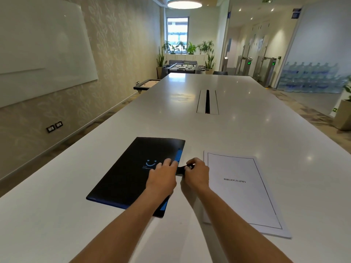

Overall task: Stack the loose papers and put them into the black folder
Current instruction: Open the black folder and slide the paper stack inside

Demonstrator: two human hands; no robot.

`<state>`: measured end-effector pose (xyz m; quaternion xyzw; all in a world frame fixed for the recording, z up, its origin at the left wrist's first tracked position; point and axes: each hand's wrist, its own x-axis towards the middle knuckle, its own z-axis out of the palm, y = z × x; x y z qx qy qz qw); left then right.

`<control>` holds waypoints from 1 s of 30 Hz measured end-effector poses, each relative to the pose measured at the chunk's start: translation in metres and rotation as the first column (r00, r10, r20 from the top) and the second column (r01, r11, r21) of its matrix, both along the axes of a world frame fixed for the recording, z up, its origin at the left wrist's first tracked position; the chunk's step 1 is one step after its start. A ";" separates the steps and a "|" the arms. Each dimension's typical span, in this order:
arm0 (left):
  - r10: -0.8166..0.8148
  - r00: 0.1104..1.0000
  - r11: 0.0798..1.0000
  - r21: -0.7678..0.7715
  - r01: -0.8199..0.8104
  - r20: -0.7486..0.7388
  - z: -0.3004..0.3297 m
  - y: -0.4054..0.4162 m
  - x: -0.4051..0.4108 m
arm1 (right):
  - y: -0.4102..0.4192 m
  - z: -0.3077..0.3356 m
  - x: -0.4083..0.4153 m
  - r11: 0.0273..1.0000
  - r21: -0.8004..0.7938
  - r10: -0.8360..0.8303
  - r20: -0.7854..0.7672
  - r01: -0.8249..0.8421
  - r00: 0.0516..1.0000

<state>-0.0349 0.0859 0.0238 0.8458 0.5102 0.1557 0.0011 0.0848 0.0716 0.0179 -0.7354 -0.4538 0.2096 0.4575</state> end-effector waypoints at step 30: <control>0.208 0.969 0.976 -0.040 -0.215 -0.134 0.103 -0.008 -0.004 | -0.044 0.052 0.033 0.984 0.174 0.053 -0.176 -0.022 0.983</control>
